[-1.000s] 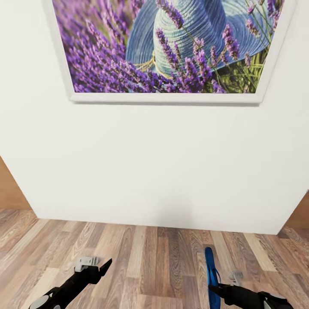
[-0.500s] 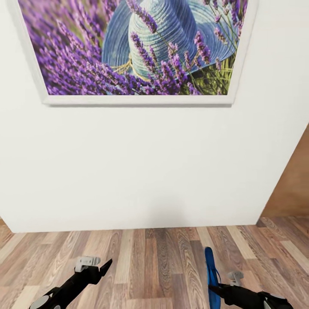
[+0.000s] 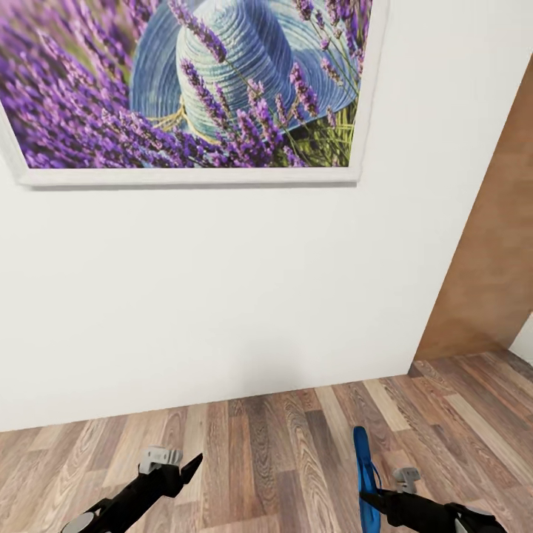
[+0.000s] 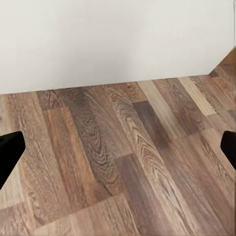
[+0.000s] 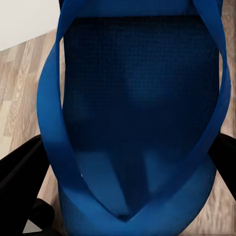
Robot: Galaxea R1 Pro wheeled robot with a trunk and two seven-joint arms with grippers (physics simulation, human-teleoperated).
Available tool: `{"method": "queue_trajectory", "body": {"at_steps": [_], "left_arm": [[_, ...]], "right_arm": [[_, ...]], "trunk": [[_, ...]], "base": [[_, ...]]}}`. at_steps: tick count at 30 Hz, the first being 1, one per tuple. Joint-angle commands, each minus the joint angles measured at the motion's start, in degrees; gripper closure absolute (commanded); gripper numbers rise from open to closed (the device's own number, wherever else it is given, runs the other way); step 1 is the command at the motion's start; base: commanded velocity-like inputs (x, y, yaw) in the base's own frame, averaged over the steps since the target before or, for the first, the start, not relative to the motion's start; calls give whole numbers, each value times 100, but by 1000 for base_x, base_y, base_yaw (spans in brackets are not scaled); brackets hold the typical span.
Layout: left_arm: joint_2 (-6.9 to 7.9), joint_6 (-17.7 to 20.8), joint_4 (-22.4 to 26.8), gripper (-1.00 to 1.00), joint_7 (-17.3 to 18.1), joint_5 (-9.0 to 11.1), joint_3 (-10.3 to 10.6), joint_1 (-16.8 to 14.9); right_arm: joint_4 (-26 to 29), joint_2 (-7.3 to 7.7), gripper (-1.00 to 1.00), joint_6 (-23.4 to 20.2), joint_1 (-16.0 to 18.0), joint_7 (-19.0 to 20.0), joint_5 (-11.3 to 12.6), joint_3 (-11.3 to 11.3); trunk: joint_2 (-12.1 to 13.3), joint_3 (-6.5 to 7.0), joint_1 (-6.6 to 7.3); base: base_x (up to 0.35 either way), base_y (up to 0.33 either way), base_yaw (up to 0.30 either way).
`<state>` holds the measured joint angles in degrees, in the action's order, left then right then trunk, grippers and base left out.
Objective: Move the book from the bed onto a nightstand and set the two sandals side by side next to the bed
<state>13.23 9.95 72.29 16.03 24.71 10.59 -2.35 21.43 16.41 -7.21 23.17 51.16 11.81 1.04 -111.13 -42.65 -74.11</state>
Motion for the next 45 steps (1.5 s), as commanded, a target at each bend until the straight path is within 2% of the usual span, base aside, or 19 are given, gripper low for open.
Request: {"method": "queue_trajectory", "body": {"at_steps": [1, 7, 24, 45], "left_arm": [[4, 42, 0, -100, 5, 61, 3, -2], [4, 42, -54, -100, 5, 61, 5, -2], [4, 42, -66, -100, 5, 61, 11, -2], [4, 42, -66, -100, 5, 61, 13, -2]], "right_arm": [[1, 2, 100, -61, 3, 17, 58, 11], [1, 2, 100, -61, 3, 32, 58, 11], [3, 2, 100, -62, 3, 43, 50, 11], [10, 2, 100, -61, 3, 43, 49, 11]], "trunk": [[-3, -1, 1], [-3, 27, 1], [-3, 100, 1], [-3, 100, 1]], "base": [[0, 0, -258], [0, 0, -164], [0, 0, -18], [0, 0, -270]]}}
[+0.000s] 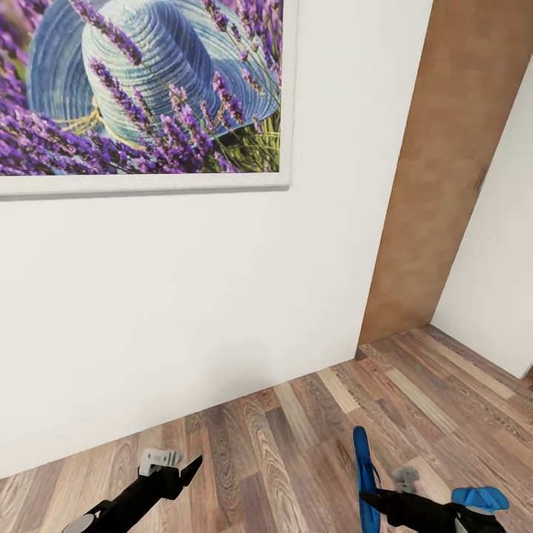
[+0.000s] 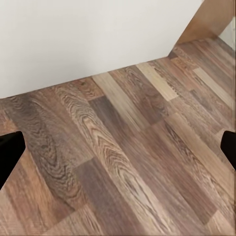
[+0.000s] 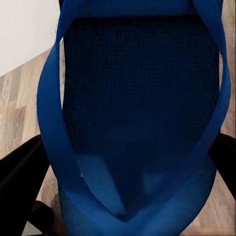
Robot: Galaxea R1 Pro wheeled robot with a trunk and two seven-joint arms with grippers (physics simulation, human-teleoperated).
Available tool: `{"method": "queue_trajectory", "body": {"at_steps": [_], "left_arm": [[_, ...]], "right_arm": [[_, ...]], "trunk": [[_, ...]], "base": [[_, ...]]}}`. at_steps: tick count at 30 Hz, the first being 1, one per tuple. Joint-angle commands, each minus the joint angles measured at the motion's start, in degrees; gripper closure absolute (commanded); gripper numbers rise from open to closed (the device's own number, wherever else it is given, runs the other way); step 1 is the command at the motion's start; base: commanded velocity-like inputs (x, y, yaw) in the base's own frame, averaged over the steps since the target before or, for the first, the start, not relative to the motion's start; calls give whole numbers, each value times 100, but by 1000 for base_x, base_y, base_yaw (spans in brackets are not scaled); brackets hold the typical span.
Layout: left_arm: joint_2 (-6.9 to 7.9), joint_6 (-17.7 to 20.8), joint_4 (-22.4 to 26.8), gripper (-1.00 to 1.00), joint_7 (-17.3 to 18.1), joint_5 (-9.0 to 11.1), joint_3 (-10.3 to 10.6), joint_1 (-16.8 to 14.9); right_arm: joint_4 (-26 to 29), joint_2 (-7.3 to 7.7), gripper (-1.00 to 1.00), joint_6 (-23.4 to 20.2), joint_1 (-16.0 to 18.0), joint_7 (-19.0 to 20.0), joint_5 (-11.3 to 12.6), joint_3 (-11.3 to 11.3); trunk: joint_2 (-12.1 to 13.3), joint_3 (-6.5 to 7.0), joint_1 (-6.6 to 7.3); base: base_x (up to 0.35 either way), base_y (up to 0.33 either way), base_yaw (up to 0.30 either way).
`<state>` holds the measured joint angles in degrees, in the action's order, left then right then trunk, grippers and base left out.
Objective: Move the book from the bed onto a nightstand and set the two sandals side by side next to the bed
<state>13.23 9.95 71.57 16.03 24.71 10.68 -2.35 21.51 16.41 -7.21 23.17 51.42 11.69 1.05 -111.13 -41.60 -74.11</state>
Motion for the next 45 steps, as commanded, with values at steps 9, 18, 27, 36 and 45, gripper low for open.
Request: {"method": "queue_trajectory", "body": {"at_steps": [9, 18, 27, 36, 45], "left_arm": [[4, 42, 6, -100, 5, 61, 3, -2], [4, 42, 6, -100, 5, 61, 3, -2], [4, 34, 6, -100, 5, 60, 4, -2], [4, 34, 6, -100, 5, 61, 3, -2], [4, 35, 6, -100, 5, 61, 4, -2]], "right_arm": [[2, 2, 100, -61, 3, 18, 61, 9], [2, 2, 100, -62, 3, 18, 61, 9], [2, 2, 100, -63, 3, 15, 61, 9], [2, 2, 100, -61, 3, 17, 61, 9], [2, 2, 100, -61, 3, 8, 61, 9]], "trunk": [[-3, -6, 1], [-3, -6, 1], [-3, -6, 1], [-3, -6, 1], [-3, -52, 1]], "base": [[0, 0, -283], [0, 0, -283], [0, 0, -106], [0, 0, -1], [0, 0, 0]]}}
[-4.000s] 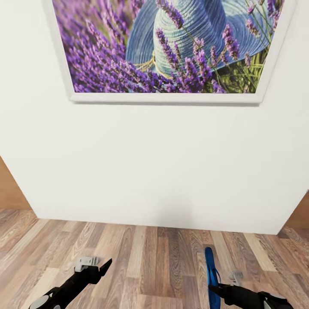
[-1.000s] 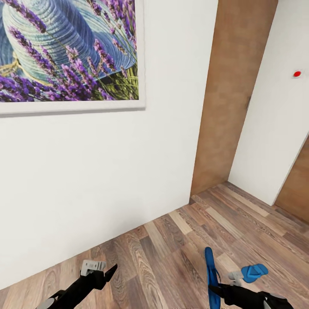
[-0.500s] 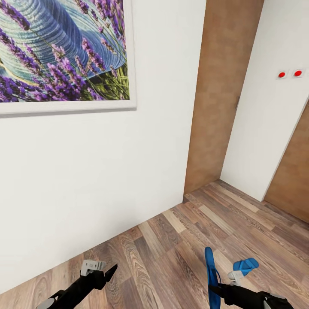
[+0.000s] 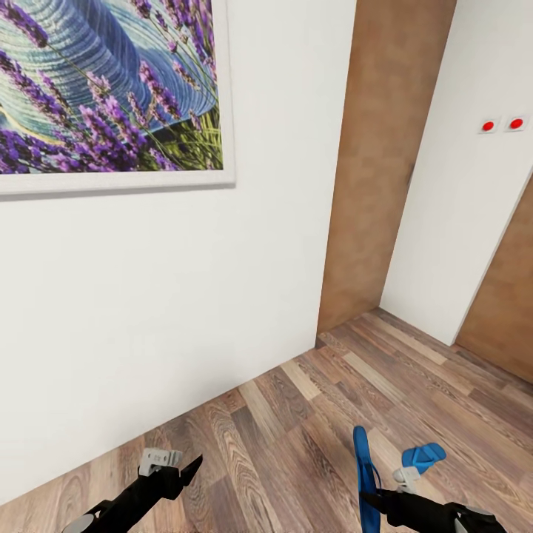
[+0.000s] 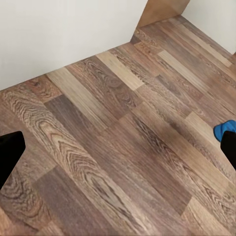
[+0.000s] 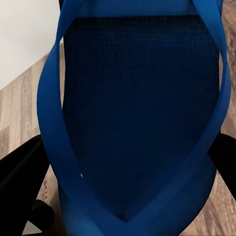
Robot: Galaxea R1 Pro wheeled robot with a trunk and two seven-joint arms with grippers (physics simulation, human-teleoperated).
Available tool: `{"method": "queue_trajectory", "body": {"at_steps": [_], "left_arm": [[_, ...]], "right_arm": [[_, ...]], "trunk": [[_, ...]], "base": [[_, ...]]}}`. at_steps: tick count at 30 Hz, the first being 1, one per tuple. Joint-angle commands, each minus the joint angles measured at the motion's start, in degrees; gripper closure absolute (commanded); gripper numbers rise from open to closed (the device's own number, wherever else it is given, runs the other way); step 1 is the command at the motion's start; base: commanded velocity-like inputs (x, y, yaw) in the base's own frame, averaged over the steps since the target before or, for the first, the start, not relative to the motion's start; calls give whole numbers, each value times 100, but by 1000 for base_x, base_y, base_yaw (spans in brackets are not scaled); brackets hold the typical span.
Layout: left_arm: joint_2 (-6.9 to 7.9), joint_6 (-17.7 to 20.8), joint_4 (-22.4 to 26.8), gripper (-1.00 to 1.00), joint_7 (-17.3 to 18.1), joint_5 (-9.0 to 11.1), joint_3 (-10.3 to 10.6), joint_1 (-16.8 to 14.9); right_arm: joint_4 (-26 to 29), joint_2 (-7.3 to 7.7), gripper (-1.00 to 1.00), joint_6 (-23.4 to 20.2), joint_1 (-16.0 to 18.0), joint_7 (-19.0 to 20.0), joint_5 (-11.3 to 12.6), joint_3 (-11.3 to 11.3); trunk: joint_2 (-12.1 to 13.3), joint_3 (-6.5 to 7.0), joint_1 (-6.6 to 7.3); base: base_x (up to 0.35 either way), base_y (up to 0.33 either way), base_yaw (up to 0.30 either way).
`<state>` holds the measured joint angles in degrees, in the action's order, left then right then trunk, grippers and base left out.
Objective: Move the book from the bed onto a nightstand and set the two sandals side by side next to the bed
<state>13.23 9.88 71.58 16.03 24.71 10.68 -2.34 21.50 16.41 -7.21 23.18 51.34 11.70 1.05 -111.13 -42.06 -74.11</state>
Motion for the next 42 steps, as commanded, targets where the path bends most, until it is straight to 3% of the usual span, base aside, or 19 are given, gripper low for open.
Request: {"method": "queue_trajectory", "body": {"at_steps": [1, 42], "left_arm": [[4, 43, 5, -100, 5, 61, 4, -3], [4, 40, 5, -100, 5, 61, 4, -3]], "right_arm": [[3, 3, 100, -61, 2, 18, 61, 10], [3, 3, 100, -61, 2, 25, 61, 10]], "trunk": [[-3, -15, 1], [-3, -379, 1]], "base": [[0, 0, 0], [0, 0, 0]]}}
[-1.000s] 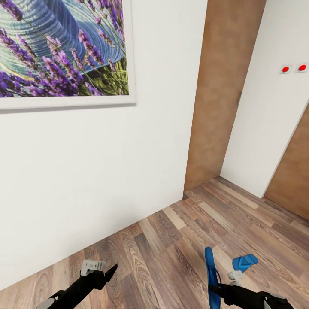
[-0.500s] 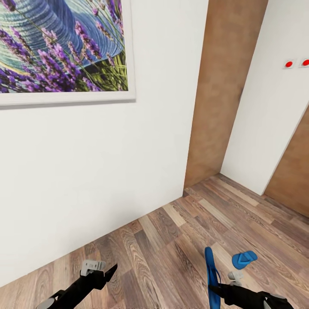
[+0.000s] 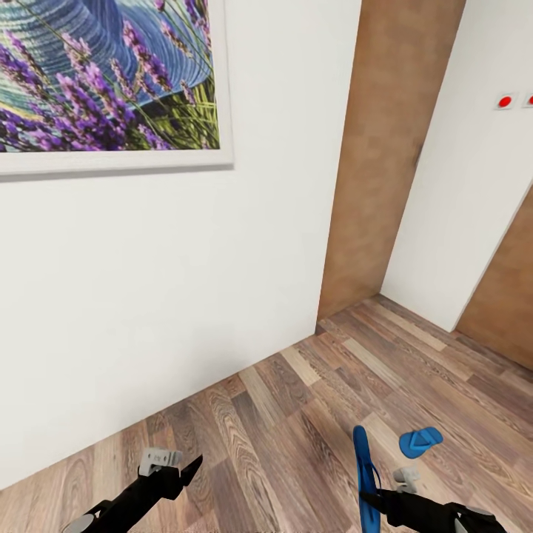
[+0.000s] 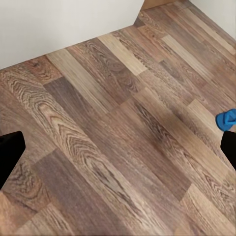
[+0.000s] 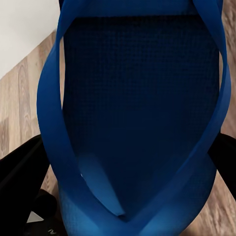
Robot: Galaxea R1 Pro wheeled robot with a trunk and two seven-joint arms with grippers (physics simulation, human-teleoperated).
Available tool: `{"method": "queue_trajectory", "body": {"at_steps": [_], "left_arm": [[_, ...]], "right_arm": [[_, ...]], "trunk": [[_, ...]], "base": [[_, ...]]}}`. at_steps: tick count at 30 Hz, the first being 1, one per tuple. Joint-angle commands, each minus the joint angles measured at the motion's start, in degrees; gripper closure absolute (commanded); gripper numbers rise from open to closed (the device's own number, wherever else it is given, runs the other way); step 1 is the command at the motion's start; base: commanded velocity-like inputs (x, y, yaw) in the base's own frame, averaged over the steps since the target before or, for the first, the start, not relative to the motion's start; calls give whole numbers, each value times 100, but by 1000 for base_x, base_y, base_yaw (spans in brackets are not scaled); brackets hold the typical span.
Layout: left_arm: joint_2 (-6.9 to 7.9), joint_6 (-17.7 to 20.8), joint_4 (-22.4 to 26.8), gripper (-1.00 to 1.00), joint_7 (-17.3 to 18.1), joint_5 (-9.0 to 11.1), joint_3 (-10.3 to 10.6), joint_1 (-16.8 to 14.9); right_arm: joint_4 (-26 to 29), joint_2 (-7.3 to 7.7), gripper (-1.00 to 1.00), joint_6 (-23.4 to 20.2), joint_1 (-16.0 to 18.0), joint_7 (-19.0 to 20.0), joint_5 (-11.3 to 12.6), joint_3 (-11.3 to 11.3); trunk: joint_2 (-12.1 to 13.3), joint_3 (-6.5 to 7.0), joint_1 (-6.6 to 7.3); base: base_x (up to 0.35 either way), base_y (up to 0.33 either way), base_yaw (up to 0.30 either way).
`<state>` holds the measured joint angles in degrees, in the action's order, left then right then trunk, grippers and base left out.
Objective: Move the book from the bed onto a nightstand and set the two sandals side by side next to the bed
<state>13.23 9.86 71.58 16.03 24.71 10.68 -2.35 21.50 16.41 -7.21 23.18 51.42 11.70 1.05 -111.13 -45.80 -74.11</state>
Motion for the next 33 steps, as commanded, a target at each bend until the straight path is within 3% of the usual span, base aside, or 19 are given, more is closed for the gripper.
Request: {"method": "queue_trajectory", "body": {"at_steps": [1, 20, 33], "left_arm": [[4, 42, 5, -100, 5, 61, 4, -3], [4, 42, 5, -100, 5, 60, 4, -3], [-38, 42, 5, -100, 5, 52, 4, -3]], "right_arm": [[3, 3, 100, -61, 2, 17, 61, 10], [3, 3, 100, -61, 2, 17, 61, 10], [3, 3, 100, -61, 2, 17, 61, 10]], "trunk": [[-3, -14, 1], [-3, -170, 1], [-3, -174, 1]], "base": [[0, 0, 0], [5, 0, 0], [238, 0, 0]]}}
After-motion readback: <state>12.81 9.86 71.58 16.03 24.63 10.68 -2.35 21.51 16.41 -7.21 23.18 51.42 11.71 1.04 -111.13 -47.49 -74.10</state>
